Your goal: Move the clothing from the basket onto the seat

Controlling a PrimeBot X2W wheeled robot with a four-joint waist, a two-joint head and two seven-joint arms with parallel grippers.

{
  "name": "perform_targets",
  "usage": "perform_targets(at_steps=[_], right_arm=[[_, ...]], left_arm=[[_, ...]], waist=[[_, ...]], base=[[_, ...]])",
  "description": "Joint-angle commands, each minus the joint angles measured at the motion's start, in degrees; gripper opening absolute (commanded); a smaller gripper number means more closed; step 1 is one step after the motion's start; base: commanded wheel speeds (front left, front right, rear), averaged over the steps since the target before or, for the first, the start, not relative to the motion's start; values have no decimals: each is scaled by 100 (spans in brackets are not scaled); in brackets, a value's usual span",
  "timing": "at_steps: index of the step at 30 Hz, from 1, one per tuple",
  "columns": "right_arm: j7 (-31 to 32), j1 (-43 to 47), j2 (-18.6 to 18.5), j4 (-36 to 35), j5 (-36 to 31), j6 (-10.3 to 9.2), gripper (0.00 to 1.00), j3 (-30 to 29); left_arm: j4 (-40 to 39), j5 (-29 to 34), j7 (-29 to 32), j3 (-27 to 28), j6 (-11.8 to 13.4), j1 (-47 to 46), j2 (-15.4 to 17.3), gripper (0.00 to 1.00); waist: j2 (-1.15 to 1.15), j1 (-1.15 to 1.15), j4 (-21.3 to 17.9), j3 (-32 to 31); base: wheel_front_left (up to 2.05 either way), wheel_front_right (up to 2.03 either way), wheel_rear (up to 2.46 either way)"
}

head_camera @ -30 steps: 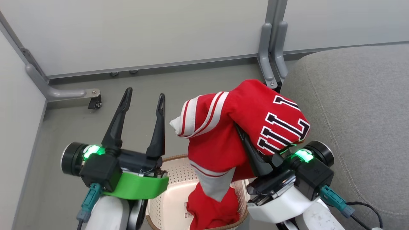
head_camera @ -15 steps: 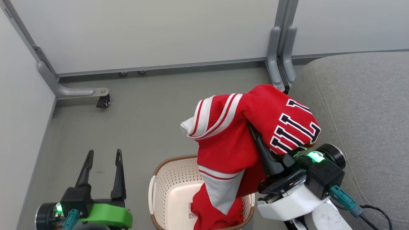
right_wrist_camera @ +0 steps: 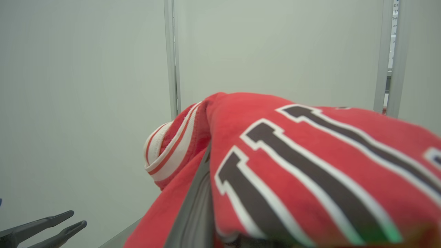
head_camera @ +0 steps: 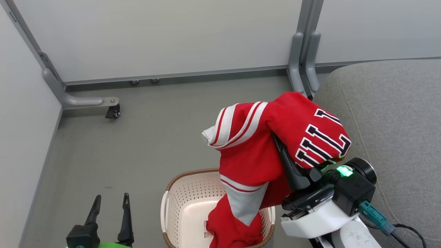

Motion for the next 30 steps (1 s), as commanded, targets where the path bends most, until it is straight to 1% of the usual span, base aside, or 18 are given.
perform_targets(at_steps=[1, 10, 16, 22, 26, 30], right_arm=[[-20, 68, -11, -13, -11, -2, 0, -29], [-20, 29, -4, -14, -7, -2, 0, -86], [-20, 3, 11, -18, 3, -2, 0, -100], [-20, -30, 2, -19, -18, -2, 0, -127], [-20, -31, -3, -35, -28, -2, 0, -214], [-20, -54, -37, -38, -41, -2, 0, -253]], left_arm=[[-5, -122, 4, 3, -27, 80, 2, 100], [-165, -318, 4, -122, -61, 161, 5, 100], [-184, -436, 4, -141, 24, 176, 5, 100], [-163, -429, 4, -137, 25, 135, 5, 100], [-204, -445, 3, -126, 38, 103, 4, 100], [-200, -459, 4, -169, 15, 40, 4, 100]], waist=[[0, 0, -6, 0], [0, 0, -55, 59], [0, 0, -83, 83], [0, 0, -142, 98], [0, 0, -301, 126], [0, 0, -576, 189]], base=[[0, 0, 0], [0, 0, 0], [0, 0, 0], [0, 0, 0], [0, 0, 0], [0, 0, 0]])
